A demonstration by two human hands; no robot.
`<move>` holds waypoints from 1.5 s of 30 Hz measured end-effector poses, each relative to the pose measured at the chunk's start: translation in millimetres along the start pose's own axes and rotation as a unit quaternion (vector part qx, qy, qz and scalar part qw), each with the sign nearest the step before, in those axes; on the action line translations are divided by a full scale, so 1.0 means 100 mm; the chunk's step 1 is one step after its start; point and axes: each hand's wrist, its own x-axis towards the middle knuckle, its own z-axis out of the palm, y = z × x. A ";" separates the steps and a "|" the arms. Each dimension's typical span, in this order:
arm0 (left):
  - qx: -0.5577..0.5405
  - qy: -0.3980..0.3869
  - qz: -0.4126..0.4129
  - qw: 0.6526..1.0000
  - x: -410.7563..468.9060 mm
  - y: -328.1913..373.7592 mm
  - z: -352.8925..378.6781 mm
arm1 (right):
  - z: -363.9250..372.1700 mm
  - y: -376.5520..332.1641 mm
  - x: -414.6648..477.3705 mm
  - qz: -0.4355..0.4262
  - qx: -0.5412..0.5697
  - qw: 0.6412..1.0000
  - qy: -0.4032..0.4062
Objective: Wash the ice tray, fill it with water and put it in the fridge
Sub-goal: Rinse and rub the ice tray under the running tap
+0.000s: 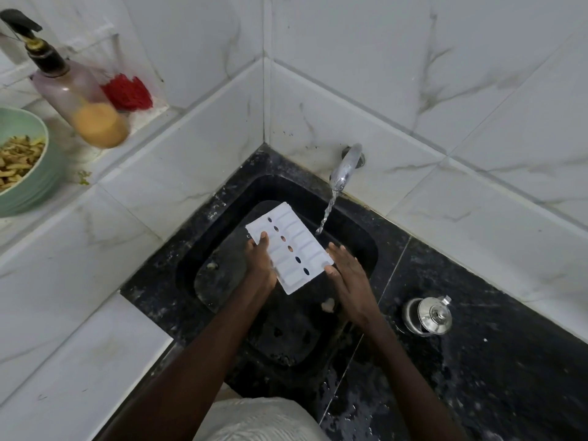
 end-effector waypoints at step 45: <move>-0.021 0.057 0.004 0.998 0.10 0.00 -0.13 | -0.11 -0.08 0.36 0.034 0.094 0.981 -0.165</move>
